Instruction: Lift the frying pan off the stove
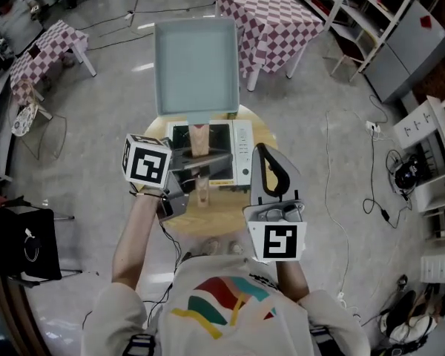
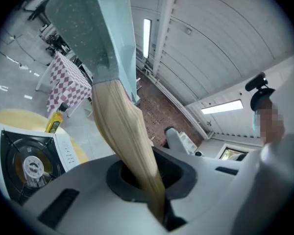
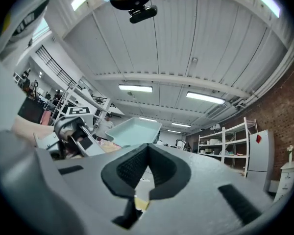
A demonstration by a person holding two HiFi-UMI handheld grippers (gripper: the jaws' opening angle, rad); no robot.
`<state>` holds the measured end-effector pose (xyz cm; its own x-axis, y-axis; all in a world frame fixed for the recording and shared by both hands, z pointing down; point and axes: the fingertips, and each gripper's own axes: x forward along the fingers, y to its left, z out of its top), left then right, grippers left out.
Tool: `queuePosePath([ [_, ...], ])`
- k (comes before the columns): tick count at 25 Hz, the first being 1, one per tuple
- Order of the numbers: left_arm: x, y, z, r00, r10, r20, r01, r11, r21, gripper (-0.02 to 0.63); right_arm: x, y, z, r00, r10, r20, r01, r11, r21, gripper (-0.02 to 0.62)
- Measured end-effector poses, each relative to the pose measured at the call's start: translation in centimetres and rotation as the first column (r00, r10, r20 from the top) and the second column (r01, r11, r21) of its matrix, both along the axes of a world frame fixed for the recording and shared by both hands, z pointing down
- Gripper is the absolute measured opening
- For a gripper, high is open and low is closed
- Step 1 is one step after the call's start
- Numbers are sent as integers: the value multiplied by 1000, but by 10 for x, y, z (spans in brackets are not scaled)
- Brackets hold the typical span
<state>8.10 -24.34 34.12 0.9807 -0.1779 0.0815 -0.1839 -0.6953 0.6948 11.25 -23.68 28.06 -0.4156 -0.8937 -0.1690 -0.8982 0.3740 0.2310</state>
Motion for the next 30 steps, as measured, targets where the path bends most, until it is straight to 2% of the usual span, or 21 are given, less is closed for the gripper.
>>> queuePosePath([
  [6,5,27,-48,1000,-3,2,3,990,142,6,-1,0,-9,1000,-13,19,13,999,30,-6],
  [10,0,45,-54,999,-27,26,21,979,202,6,-9,4,-16,998,-46,39,44,997,62,-6],
  [19,-5,69,-58,994,-67,85,45,970,239,8,-16,10,-21,997,-69,20,67,996,66,-6],
  [24,-2,73,-60,998,-42,46,30,970,240,8,-18,11,-28,997,-74,19,73,995,74,-6],
  [30,0,75,-56,999,-32,43,21,971,240,8,-14,14,-24,998,-61,12,60,996,72,-6],
])
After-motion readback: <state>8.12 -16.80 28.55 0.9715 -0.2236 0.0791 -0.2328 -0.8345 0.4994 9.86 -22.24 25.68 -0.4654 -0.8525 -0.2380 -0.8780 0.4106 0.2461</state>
